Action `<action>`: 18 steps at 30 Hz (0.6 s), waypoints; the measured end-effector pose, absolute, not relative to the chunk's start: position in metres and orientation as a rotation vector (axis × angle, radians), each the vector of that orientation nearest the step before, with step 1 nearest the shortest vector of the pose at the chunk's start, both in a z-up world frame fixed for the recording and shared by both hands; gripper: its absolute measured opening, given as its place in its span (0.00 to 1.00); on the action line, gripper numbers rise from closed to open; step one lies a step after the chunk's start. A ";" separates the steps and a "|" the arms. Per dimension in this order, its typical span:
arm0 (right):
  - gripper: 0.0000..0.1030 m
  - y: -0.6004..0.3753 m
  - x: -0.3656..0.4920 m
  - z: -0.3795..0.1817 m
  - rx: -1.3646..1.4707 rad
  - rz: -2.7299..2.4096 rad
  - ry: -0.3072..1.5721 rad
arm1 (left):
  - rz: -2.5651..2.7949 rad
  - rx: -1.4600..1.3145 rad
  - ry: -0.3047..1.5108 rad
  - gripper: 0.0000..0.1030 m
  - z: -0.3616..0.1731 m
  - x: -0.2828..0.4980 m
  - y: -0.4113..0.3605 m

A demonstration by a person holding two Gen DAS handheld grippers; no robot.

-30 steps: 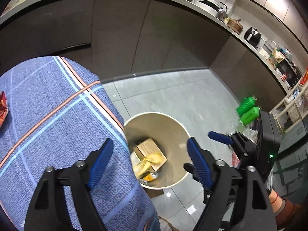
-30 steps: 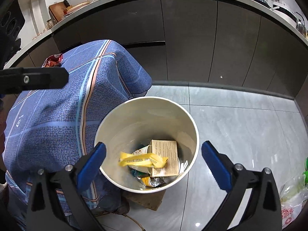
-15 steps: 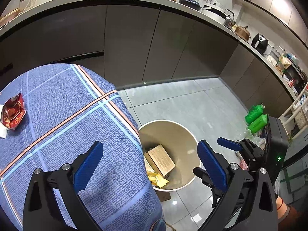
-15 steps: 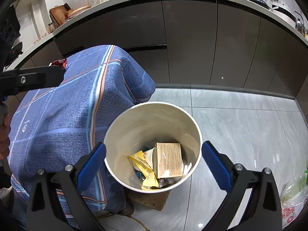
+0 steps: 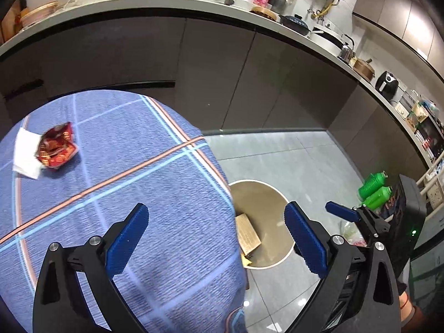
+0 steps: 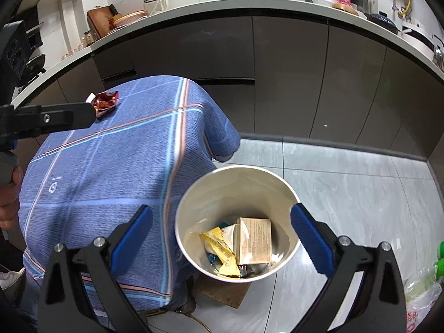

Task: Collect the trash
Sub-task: 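Move both open tools back over the table toward the red wrapper and tissue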

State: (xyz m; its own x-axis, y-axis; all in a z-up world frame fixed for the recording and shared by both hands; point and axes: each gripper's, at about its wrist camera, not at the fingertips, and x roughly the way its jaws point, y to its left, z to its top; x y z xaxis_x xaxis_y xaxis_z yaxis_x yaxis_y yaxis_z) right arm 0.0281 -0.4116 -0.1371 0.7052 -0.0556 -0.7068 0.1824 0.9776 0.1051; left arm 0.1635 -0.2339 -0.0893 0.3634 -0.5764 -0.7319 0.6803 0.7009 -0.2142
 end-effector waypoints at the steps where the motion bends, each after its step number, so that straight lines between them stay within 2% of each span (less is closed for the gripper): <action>1: 0.97 -0.409 0.029 -0.134 0.169 -0.130 0.775 | -0.799 0.140 0.876 0.92 -0.086 0.163 -0.230; 6: 0.97 -0.393 0.032 -0.113 0.166 -0.088 0.745 | -0.706 0.142 0.833 0.92 -0.071 0.162 -0.193; 18: 0.97 -0.332 0.073 -0.083 0.163 0.098 0.717 | -0.479 0.023 0.869 0.92 -0.071 0.180 -0.080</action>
